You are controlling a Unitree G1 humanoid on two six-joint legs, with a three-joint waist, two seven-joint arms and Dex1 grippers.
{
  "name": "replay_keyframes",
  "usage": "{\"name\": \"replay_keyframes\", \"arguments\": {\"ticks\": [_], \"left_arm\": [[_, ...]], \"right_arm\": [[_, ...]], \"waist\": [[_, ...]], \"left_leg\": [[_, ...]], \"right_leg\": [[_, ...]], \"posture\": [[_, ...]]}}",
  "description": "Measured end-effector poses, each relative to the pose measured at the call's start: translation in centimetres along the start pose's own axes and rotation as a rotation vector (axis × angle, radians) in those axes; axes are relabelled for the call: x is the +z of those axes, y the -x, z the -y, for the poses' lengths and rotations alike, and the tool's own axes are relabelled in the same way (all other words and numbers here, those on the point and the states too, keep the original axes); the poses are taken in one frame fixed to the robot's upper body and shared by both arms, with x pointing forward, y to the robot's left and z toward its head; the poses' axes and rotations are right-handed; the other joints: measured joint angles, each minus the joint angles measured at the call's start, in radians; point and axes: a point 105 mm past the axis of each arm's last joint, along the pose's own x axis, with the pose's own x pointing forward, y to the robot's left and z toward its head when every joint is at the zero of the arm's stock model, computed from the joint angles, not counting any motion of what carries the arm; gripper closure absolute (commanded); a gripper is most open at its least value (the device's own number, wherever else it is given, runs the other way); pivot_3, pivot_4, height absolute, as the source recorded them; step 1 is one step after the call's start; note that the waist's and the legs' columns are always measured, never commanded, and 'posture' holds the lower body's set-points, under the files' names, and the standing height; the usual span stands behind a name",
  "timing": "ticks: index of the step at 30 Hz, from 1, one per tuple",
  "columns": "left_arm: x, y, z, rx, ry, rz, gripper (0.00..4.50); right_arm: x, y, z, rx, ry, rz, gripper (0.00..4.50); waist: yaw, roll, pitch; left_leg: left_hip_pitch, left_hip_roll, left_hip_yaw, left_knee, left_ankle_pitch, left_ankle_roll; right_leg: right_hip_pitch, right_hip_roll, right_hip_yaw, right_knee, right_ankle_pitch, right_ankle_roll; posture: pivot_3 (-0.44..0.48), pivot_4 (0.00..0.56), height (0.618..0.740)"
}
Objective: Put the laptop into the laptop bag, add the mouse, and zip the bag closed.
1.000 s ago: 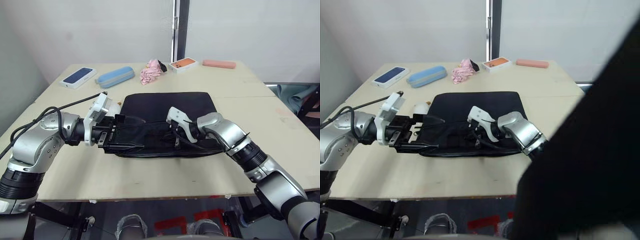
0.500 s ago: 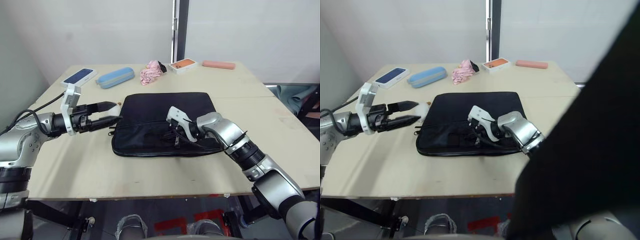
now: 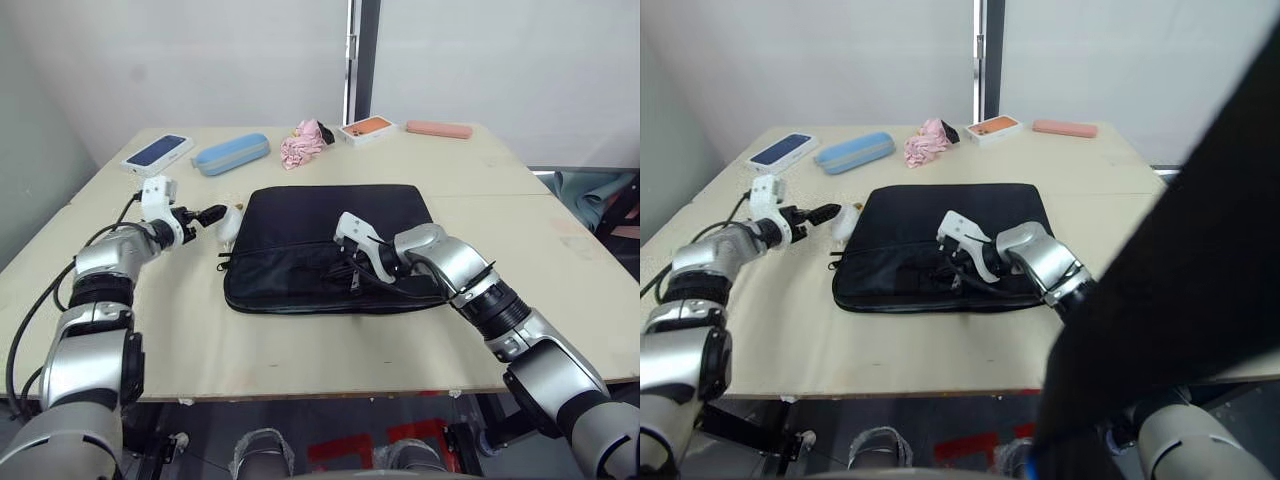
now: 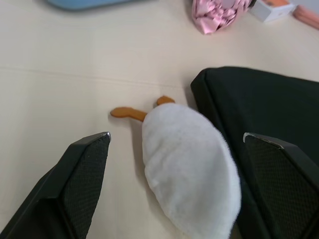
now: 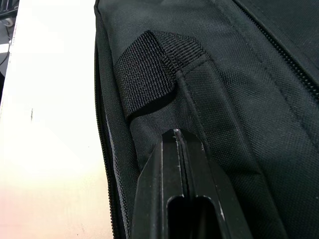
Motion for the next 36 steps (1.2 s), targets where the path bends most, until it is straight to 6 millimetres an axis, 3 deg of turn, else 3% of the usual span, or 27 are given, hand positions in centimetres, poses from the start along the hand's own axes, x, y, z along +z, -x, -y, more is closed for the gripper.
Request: {"name": "replay_keyframes", "arguments": {"ticks": [5, 6, 17, 22, 30, 36], "left_arm": [[-1.2, -1.3, 1.0, -0.017, 0.021, -0.049, 0.00], [-1.4, -1.4, 1.0, -0.019, 0.025, -0.057, 0.53], [-2.2, -0.3, 0.9, -0.106, 0.026, -0.100, 4.43], [-2.9, 1.2, 1.2, -0.173, -0.010, -0.137, 4.43], [-2.2, 4.9, 2.1, -0.249, -0.121, -0.160, 4.43], [-4.4, 8.0, 1.0, -0.221, -0.191, -0.260, 4.43]], "right_arm": [[0.0, 0.0, -0.1, -0.006, 0.005, -0.003, 4.46], [0.0, 0.0, -0.1, -0.008, 0.006, -0.002, 4.50], [-0.3, 0.3, -0.4, -0.032, -0.015, 0.011, 4.50], [-0.2, 0.3, -0.2, -0.039, -0.033, 0.017, 4.50], [-0.2, 0.2, -0.1, -0.038, -0.046, 0.020, 4.50], [-0.1, 0.0, -0.3, -0.027, -0.045, 0.023, 4.50]], "waist": [[0.001, 0.000, 0.000], [0.000, 0.000, 0.000], [0.003, 0.000, 0.000], [0.001, 0.000, 0.001], [-0.001, 0.001, 0.001], [-0.006, 0.002, 0.002]], "left_leg": [[0.000, 0.000, 0.000, -0.001, 0.000, 0.000], [0.000, 0.000, 0.000, -0.001, 0.000, 0.000], [0.000, 0.000, 0.000, -0.004, 0.000, 0.000], [0.000, 0.000, 0.000, -0.005, 0.000, 0.000], [0.000, 0.000, 0.000, -0.008, 0.000, 0.000], [0.000, 0.001, 0.000, -0.013, 0.000, -0.001]], "right_leg": [[0.000, 0.000, 0.000, -0.001, 0.000, 0.000], [0.000, 0.000, 0.000, -0.001, 0.000, 0.000], [0.001, 0.000, -0.002, -0.006, 0.000, 0.000], [0.001, 0.000, -0.003, -0.007, 0.000, 0.000], [0.001, -0.001, -0.003, -0.007, 0.000, 0.000], [0.000, 0.000, -0.004, -0.011, 0.000, 0.000]], "posture": [[0.000, 0.150, 0.740], [0.000, 0.150, 0.740], [0.000, 0.150, 0.740], [0.000, 0.150, 0.740], [0.000, 0.150, 0.740], [0.000, 0.150, 0.740]]}}
